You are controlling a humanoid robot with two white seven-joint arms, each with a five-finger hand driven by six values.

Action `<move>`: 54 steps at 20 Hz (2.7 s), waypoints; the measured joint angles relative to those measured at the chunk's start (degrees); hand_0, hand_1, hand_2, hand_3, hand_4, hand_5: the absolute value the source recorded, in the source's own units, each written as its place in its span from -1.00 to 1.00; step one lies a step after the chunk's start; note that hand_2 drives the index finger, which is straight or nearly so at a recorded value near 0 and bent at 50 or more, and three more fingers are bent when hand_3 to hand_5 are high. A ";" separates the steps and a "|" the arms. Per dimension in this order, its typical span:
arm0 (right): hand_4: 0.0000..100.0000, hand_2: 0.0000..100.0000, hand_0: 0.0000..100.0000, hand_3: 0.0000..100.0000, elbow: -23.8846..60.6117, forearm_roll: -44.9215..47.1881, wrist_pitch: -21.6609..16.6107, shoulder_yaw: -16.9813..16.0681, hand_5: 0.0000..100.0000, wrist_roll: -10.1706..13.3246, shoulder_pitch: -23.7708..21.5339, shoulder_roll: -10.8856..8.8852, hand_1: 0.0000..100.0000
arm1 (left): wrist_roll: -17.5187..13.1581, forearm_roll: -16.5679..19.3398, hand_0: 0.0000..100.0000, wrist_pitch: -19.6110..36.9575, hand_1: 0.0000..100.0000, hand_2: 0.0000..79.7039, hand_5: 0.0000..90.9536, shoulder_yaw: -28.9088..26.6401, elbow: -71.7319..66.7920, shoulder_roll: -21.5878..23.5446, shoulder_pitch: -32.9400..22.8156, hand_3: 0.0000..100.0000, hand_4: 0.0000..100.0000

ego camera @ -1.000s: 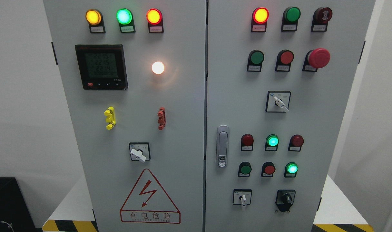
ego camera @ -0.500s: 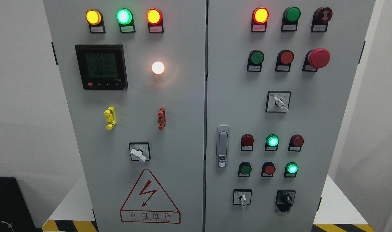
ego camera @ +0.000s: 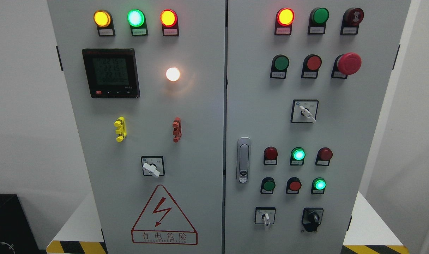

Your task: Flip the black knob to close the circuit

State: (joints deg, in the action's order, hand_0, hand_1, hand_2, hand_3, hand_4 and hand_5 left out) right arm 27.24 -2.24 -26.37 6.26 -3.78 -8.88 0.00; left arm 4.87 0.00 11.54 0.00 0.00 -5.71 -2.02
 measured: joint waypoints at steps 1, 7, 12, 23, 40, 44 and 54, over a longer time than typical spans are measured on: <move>0.09 -0.01 -0.94 0.36 1.30 -0.86 -0.02 0.08 -0.19 1.06 0.17 0.00 -0.67 | 0.00 0.00 -1.00 0.00 -1.00 -1.00 -1.00 0.00 0.00 0.00 0.00 -1.00 -1.00; 0.37 0.41 -0.92 0.72 9.22 -9.68 1.18 -0.49 0.29 8.02 0.65 0.00 -0.66 | 0.00 0.00 -1.00 0.00 -1.00 -1.00 -1.00 0.00 0.00 0.00 0.00 -1.00 -1.00; 0.44 0.48 -0.89 0.81 18.06 -21.15 3.61 -3.69 0.42 9.42 -0.13 0.45 -0.64 | 0.00 0.00 -1.00 0.00 -1.00 -1.00 -1.00 0.00 0.00 0.00 0.00 -1.00 -1.00; 0.51 0.56 -0.92 0.89 40.20 -39.33 12.80 -8.36 0.51 9.24 -1.12 3.11 -0.63 | -0.01 0.00 -1.00 0.00 -1.00 -1.00 -1.00 0.00 0.00 0.00 0.00 -1.00 -1.00; 0.52 0.57 -1.00 0.89 61.36 -57.48 19.20 -16.31 0.52 6.13 3.85 6.29 -0.70 | -0.01 0.00 -1.00 0.00 -1.00 -1.00 -1.00 0.00 0.00 0.00 0.00 -1.00 -1.00; 0.52 0.57 -1.00 0.89 64.27 -59.61 21.16 -17.14 0.52 4.93 5.01 6.60 -0.70 | -0.01 0.00 -1.00 0.00 -1.00 -1.00 -1.00 0.00 0.00 0.00 0.00 -1.00 -1.00; 0.51 0.57 -1.00 0.89 69.29 -64.41 26.58 -18.05 0.50 2.11 8.38 7.05 -0.72 | -0.02 0.00 -1.00 0.00 -1.00 -1.00 -1.00 0.00 0.00 0.00 0.00 -1.00 -1.00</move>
State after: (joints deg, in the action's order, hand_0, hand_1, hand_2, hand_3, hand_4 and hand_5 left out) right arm 96.53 -66.65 0.21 -11.79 -1.67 -0.50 7.05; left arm 4.86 0.00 11.54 0.00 0.00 -5.71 -2.02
